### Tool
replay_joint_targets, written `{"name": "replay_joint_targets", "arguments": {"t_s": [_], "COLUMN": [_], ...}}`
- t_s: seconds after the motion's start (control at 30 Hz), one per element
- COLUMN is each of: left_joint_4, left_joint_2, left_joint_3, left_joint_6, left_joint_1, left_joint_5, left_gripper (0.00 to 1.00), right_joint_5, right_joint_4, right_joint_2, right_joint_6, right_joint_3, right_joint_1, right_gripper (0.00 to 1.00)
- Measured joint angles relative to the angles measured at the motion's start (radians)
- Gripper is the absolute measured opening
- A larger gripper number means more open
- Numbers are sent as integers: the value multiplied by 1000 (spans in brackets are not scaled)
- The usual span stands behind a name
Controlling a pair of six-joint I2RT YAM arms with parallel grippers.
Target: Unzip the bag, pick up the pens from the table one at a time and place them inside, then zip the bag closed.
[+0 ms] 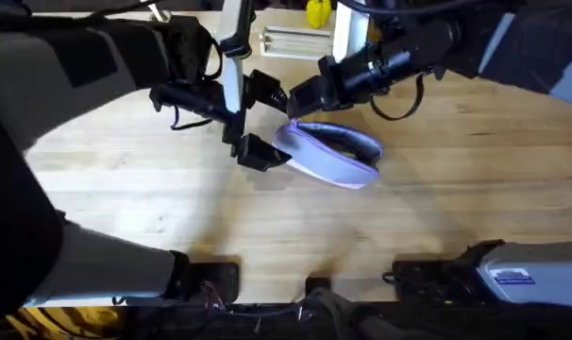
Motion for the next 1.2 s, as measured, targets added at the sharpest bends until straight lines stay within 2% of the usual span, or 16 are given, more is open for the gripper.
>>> {"name": "replay_joint_targets", "arguments": {"t_s": [0.03, 0.07, 0.1, 0.17, 0.2, 0.23, 0.47, 0.6, 0.77, 0.8, 0.97, 1.0, 1.2], "left_joint_4": [4, 7, 10, 17, 19, 19, 19, 16, 15, 16, 14, 14, 15], "left_joint_2": [0, 0, 0, 0, 0, 0, 0, 0, 0, 0, 0, 0, 0], "left_joint_3": [0, 0, 0, 0, 0, 0, 0, 0, 0, 0, 0, 0, 0], "left_joint_6": [0, 1, 1, 2, 2, 4, 5, 5, 5, 5, 5, 5, 3], "left_joint_1": [-3, -4, -3, -3, -3, -4, -5, -5, -7, -9, -14, -14, -17], "left_joint_5": [2, 5, 8, 17, 32, 33, 29, 27, 27, 30, 28, 28, 27], "left_gripper": [996, 958, 860, 605, 146, 66, 44, 44, 43, 43, 43, 43, 43], "right_joint_5": [0, 0, 0, 2, 20, 25, 76, 109, 108, 100, 126, 145, 175], "right_joint_4": [0, 0, 0, 0, -9, -16, -60, -141, -235, -282, -363, -387, -384], "right_joint_2": [0, 0, 0, 0, 0, 0, 0, 0, 0, 0, -1, -1, -1], "right_joint_6": [0, 0, 0, -2, -3, -3, -3, -3, -3, -5, -21, -28, -32], "right_joint_3": [0, 0, 0, 0, 0, 0, 0, 0, 0, 0, 0, 0, -29], "right_joint_1": [0, 0, 0, 0, 0, 0, -4, -44, -148, -215, -326, -374, -459], "right_gripper": [33, 32, 32, 32, 32, 32, 31, 33, 33, 33, 34, 33, 33]}}
